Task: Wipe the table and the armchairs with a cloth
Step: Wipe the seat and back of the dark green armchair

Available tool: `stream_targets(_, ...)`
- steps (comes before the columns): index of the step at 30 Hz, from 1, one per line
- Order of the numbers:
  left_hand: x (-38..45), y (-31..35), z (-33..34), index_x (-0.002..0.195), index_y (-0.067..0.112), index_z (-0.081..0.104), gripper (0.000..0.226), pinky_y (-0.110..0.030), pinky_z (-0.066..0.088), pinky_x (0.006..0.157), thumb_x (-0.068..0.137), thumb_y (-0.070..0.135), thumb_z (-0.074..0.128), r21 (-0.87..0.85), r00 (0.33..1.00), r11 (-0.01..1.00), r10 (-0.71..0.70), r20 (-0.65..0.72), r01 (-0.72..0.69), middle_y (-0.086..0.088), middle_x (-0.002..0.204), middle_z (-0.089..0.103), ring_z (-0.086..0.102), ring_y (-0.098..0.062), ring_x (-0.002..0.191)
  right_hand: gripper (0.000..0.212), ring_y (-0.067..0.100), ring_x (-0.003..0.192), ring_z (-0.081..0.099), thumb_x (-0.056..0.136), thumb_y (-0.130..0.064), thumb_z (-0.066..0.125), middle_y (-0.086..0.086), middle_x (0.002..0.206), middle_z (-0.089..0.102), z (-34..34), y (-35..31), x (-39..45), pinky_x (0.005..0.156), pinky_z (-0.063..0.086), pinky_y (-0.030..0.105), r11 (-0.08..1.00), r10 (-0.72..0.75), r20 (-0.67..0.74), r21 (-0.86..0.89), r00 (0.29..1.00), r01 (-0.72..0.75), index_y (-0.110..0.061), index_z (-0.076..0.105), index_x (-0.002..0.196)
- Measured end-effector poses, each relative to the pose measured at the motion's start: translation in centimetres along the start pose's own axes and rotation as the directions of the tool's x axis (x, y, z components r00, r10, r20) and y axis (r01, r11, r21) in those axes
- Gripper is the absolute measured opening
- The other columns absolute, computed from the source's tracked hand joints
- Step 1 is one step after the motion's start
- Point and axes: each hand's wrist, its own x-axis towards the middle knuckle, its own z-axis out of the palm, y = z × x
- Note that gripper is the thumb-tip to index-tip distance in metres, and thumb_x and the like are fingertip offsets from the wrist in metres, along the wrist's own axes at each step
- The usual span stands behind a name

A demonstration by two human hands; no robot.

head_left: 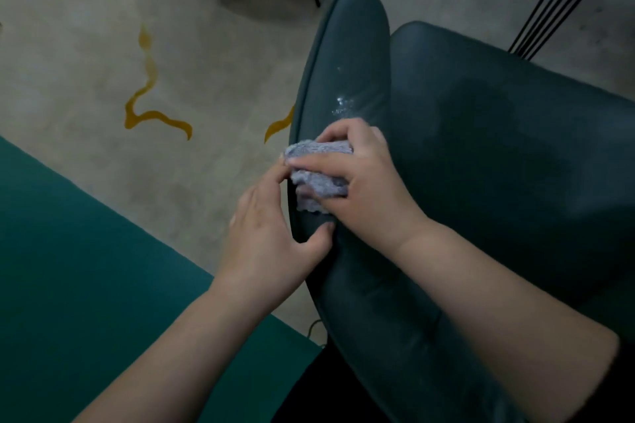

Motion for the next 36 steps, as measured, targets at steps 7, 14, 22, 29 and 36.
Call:
stream_targets(7, 1.0, -0.3, -0.3, 0.126, 0.038, 0.031, 0.075, -0.026, 0.028, 0.106, 0.062, 0.058, 0.063, 0.024, 0.999, 0.999, 0.029, 0.039, -0.03, 0.02, 0.147, 0.028, 0.031, -0.004, 0.129, 0.03, 0.022, 0.108, 0.044, 0.078, -0.017, 0.075, 0.0, 0.108, 0.044, -2.0, 2.4, -0.7, 0.098, 0.035, 0.016, 0.983, 0.185, -0.106, 0.016, 0.977, -0.185, -0.027, 0.07, 0.106)
stream_targets(14, 2.4, 0.1, -0.2, 0.137, 0.027, 0.031, 0.092, -0.034, 0.035, 0.107, 0.058, 0.059, 0.065, 0.011, 1.0, 1.0, 0.021, 0.013, -0.021, 0.009, 0.139, 0.04, 0.037, -0.011, 0.128, 0.028, 0.025, 0.107, 0.042, 0.074, -0.025, 0.078, 0.005, 0.111, 0.047, -0.2, 0.2, 3.3, 0.095, 0.04, 0.034, 0.998, 0.027, -0.016, -0.053, 1.0, -0.027, -0.028, 0.074, 0.102)
stream_targets(22, 2.2, -0.1, -0.5, 0.124, 0.043, 0.028, 0.069, -0.025, 0.028, 0.107, 0.066, 0.062, 0.06, -0.068, 0.997, 0.998, 0.013, 0.076, -0.008, 0.029, 0.146, 0.019, 0.03, -0.001, 0.132, 0.03, 0.019, 0.109, 0.046, 0.078, -0.017, 0.076, -0.006, 0.105, 0.042, -2.8, 3.3, 2.4, 0.094, 0.033, 0.007, 0.961, 0.274, -0.128, 0.077, 0.953, -0.265, -0.035, 0.068, 0.1)
stream_targets(29, 2.2, -0.5, -0.5, 0.123, 0.041, 0.044, 0.047, -0.03, 0.041, 0.1, 0.087, 0.011, 0.04, -0.385, 0.995, 0.918, -0.099, 0.009, 0.095, 0.027, 0.132, 0.047, 0.046, 0.003, 0.119, 0.028, 0.024, 0.106, 0.04, 0.076, -0.029, 0.076, 0.006, 0.11, 0.044, -1.1, -0.1, 3.7, 0.096, 0.039, 0.033, 0.989, 0.109, 0.082, -0.113, 0.991, -0.1, -0.023, 0.073, 0.104)
stream_targets(36, 2.0, -1.0, -0.6, 0.124, 0.041, 0.046, 0.046, -0.02, 0.04, 0.095, 0.086, 0.016, 0.04, -0.42, 0.996, 0.903, -0.087, 0.027, 0.09, 0.024, 0.129, 0.052, 0.049, 0.003, 0.118, 0.024, 0.019, 0.104, 0.039, 0.075, -0.031, 0.075, -0.001, 0.105, 0.044, -2.8, 0.0, 0.4, 0.091, 0.035, 0.023, 0.997, 0.048, 0.22, -0.073, 0.974, -0.032, -0.024, 0.074, 0.098)
